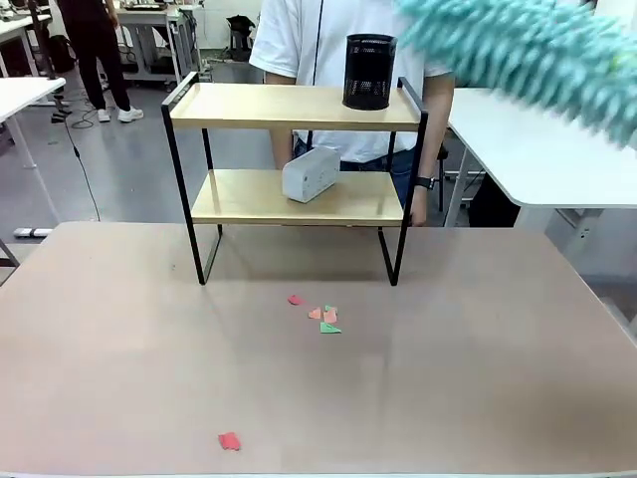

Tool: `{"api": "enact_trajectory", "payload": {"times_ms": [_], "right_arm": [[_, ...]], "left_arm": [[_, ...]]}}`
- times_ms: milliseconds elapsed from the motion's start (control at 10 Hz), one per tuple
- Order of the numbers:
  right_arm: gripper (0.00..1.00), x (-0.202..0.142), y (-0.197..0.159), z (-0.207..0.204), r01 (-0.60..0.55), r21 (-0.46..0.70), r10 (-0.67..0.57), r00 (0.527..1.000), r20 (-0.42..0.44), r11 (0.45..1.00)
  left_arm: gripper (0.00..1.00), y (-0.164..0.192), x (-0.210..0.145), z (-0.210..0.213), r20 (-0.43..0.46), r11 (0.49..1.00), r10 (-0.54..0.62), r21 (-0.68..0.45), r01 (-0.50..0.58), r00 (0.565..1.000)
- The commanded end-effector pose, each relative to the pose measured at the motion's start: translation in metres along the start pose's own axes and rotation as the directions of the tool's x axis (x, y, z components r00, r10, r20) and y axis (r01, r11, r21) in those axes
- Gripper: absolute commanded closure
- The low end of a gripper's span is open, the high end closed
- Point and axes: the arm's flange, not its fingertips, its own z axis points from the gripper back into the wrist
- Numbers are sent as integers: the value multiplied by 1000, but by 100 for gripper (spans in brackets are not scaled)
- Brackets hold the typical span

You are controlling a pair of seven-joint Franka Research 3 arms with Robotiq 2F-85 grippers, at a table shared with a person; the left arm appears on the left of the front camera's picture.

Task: Clean the shelf.
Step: Hand the Duster back to the human.

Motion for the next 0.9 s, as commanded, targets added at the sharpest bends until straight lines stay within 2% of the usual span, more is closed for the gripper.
{"api": "enact_trajectory", "payload": {"times_ms": [0, 100, 200, 400, 500, 600, 800], "right_arm": [[100, 1, -9, 32, 31, -108, 23, 885, 465, 994], [100, -8, -25, 60, 112, -131, -16, 816, 577, 985], [100, -19, -42, 80, 173, -132, -49, 766, 641, 976], [100, -42, -87, 110, 299, -100, -136, 673, 727, 949], [100, -55, -118, 121, 371, -49, -215, 635, 742, 927], [100, -65, -142, 120, 419, -10, -297, 659, 691, 908], [100, -76, -164, 113, 445, 16, -355, 690, 631, 895]], "left_arm": [[0, 16, -4, -53, 237, 1000, 5, -7, -3, 972], [0, 38, 8, -61, 333, 996, 8, 78, -36, 943], [0, 56, 12, -66, 335, 992, 22, 110, -62, 942], [0, 88, 11, -69, 269, 980, 103, 136, -144, 958], [0, 105, 5, -73, 179, 965, 191, 143, -218, 965], [0, 86, 16, -70, 305, 981, 93, 132, -139, 948], [0, 86, 16, -70, 305, 981, 93, 132, -139, 948]]}}
